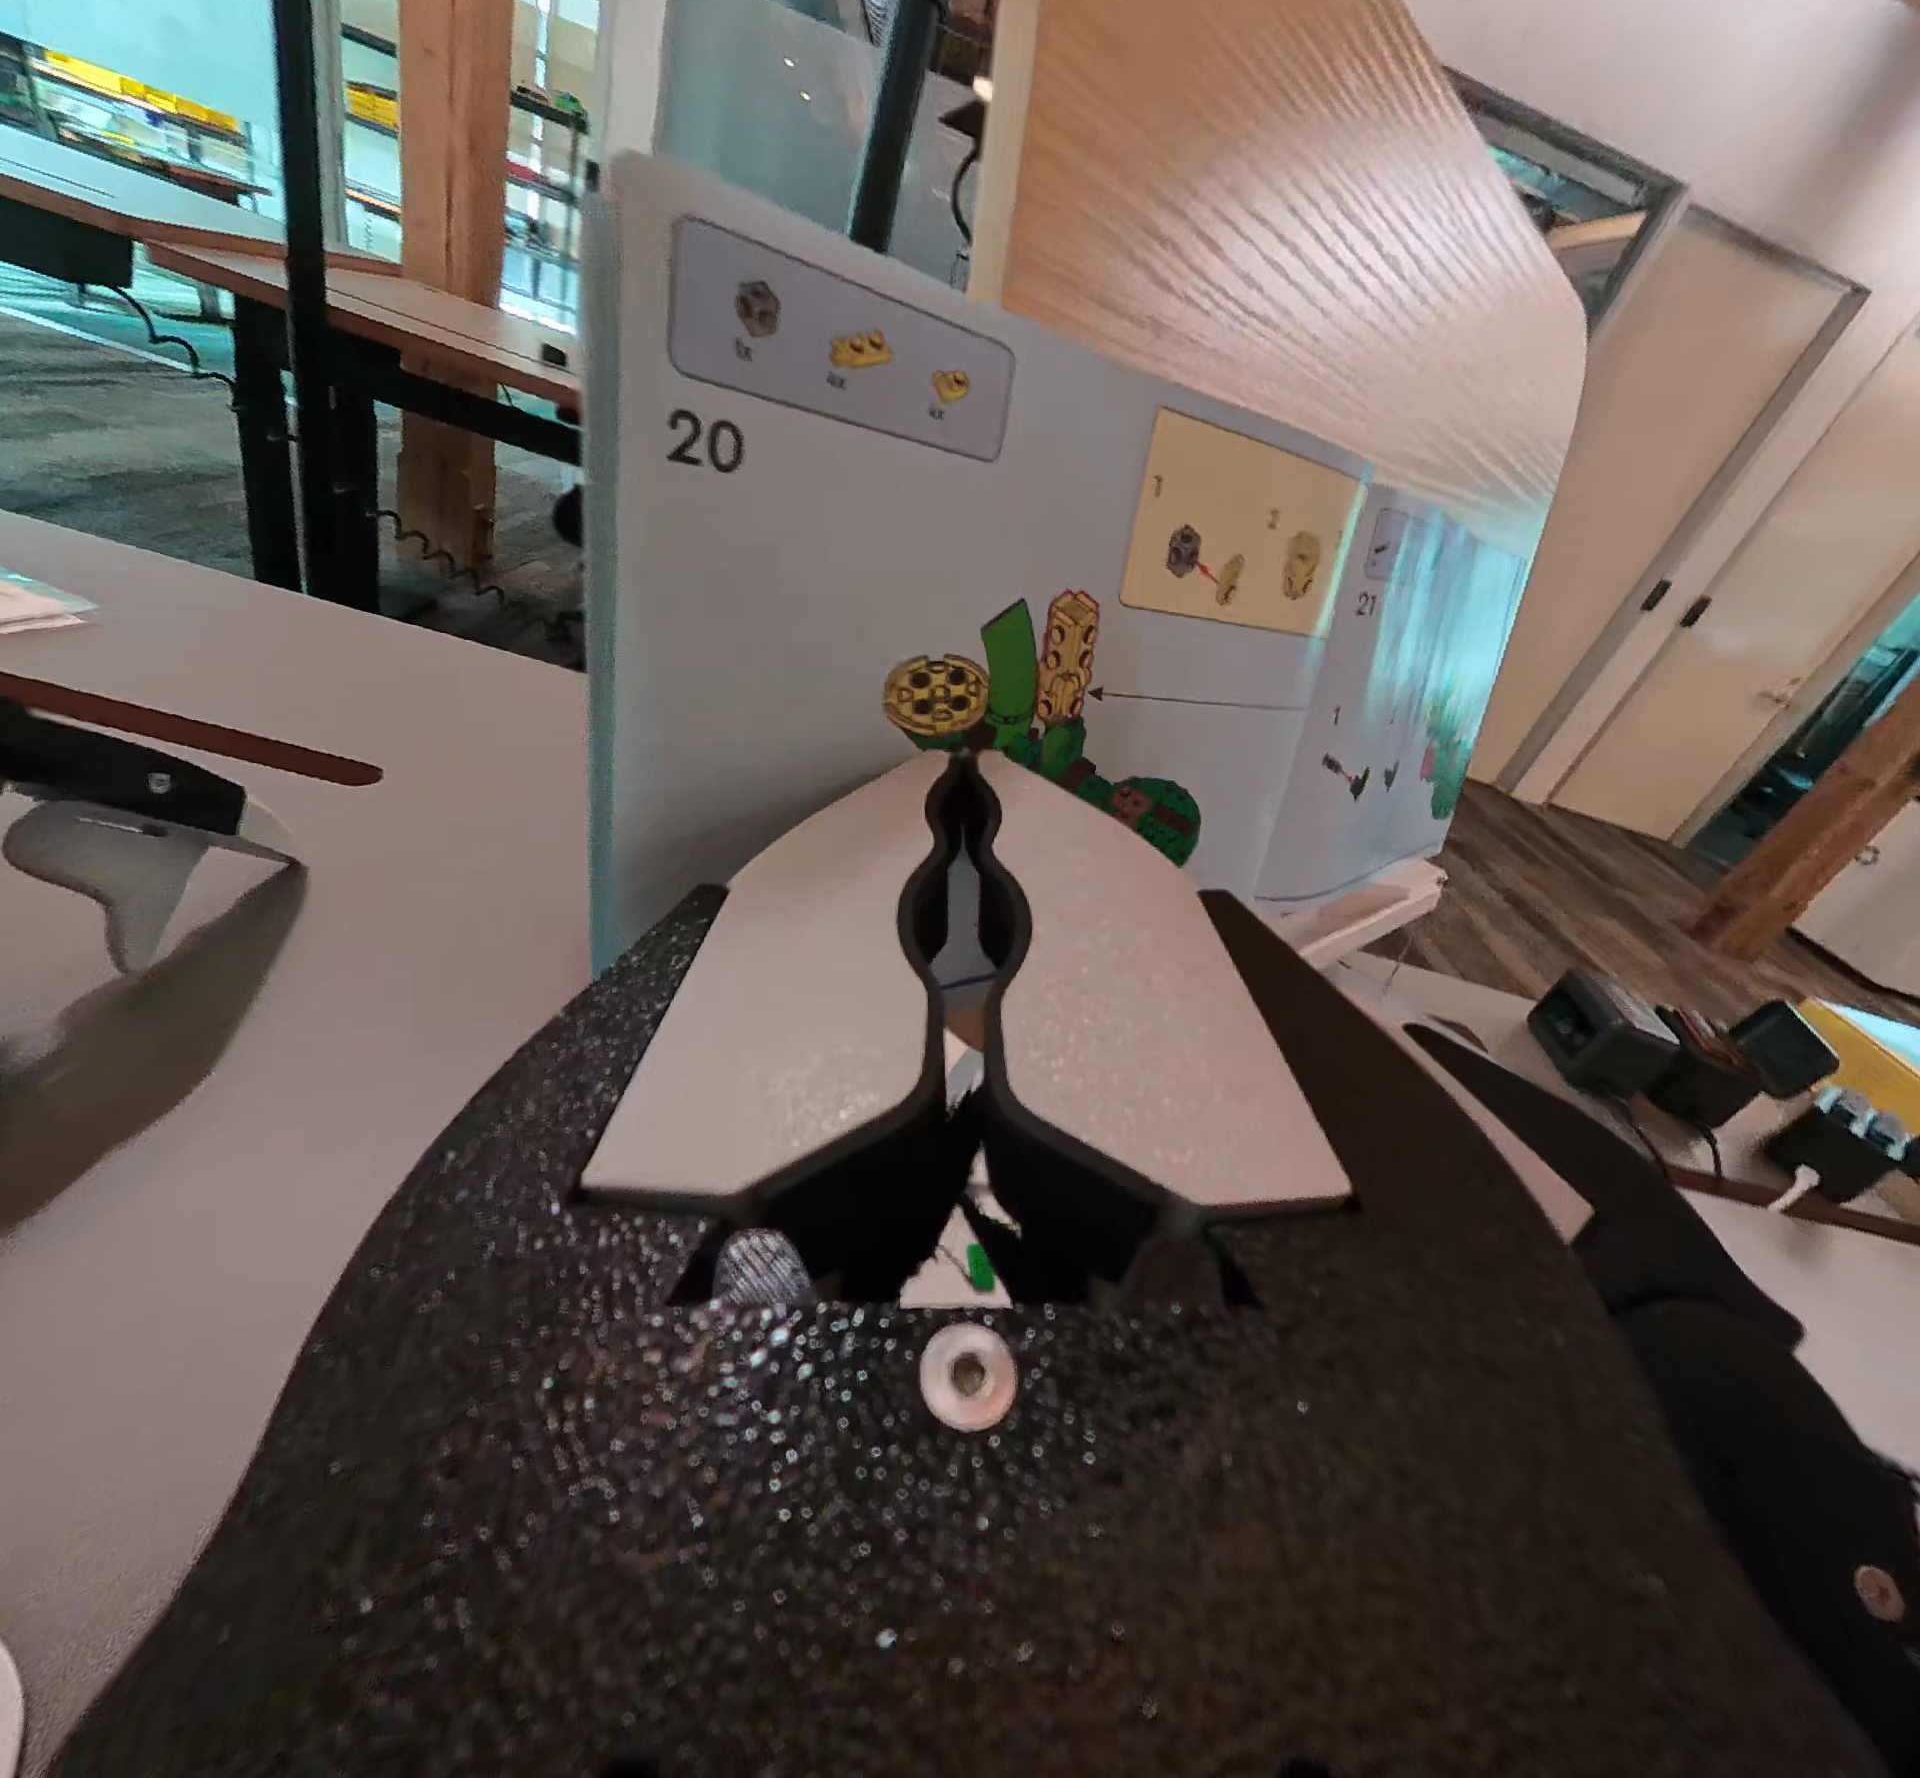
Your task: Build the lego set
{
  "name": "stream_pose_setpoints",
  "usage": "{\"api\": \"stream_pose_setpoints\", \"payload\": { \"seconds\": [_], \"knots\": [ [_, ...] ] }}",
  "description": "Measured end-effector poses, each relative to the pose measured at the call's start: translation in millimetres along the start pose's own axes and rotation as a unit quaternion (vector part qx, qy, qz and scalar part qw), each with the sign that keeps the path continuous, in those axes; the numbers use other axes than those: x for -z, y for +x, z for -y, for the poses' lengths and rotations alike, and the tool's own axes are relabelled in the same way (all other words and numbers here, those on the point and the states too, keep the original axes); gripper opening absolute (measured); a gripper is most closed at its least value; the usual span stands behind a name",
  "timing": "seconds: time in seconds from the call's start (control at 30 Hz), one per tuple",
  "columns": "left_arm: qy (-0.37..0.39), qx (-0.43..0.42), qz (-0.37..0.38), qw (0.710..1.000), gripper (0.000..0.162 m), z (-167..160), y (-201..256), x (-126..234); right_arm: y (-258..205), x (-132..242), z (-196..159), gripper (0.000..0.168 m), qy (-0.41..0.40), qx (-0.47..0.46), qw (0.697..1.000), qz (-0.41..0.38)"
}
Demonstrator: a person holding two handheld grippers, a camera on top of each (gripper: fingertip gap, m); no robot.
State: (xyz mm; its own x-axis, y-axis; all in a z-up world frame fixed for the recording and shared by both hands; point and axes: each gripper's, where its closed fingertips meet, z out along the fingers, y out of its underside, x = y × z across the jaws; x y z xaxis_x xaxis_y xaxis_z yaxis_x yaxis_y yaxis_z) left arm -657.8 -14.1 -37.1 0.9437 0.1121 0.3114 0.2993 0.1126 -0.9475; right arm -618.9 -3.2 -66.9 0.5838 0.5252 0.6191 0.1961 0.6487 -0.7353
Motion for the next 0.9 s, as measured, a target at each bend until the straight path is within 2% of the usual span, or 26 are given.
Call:
{"api": "stream_pose_setpoints", "payload": {
  "seconds": [0.13,0.23,0.37,0.47,0.5,0.57,0.67,0.77,0.9],
  "knots": [
    [0.011,0.005,0.022,1.000,0.000,4,-8,4,13,-2,0,0.000,-0.020,-0.142,0.989,-0.029],
    [-0.002,0.014,0.010,1.000,0.000,-2,-6,1,22,-1,-4,0.000,-0.038,-0.277,0.959,-0.047],
    [0.011,0.012,0.010,1.000,0.000,-2,-3,2,35,1,-9,0.000,-0.047,-0.368,0.926,-0.069],
    [0.005,0.016,-0.004,1.000,0.000,-2,4,2,37,2,-11,0.001,-0.047,-0.397,0.915,-0.061],
    [0.008,0.012,-0.005,1.000,0.000,0,6,3,39,3,-11,0.006,-0.043,-0.398,0.914,-0.062],
    [0.023,-0.002,-0.006,1.000,0.000,8,12,7,51,8,-6,0.015,-0.019,-0.363,0.928,-0.083],
    [0.049,-0.028,0.001,0.998,0.000,26,27,21,84,21,9,0.020,0.018,-0.312,0.940,-0.137],
    [0.030,-0.062,0.056,0.996,0.000,26,33,43,118,40,30,0.019,0.065,-0.292,0.940,-0.164],
    [0.057,-0.101,0.048,0.992,0.000,47,62,67,153,55,49,0.019,0.079,-0.285,0.936,-0.188]
  ]
}}
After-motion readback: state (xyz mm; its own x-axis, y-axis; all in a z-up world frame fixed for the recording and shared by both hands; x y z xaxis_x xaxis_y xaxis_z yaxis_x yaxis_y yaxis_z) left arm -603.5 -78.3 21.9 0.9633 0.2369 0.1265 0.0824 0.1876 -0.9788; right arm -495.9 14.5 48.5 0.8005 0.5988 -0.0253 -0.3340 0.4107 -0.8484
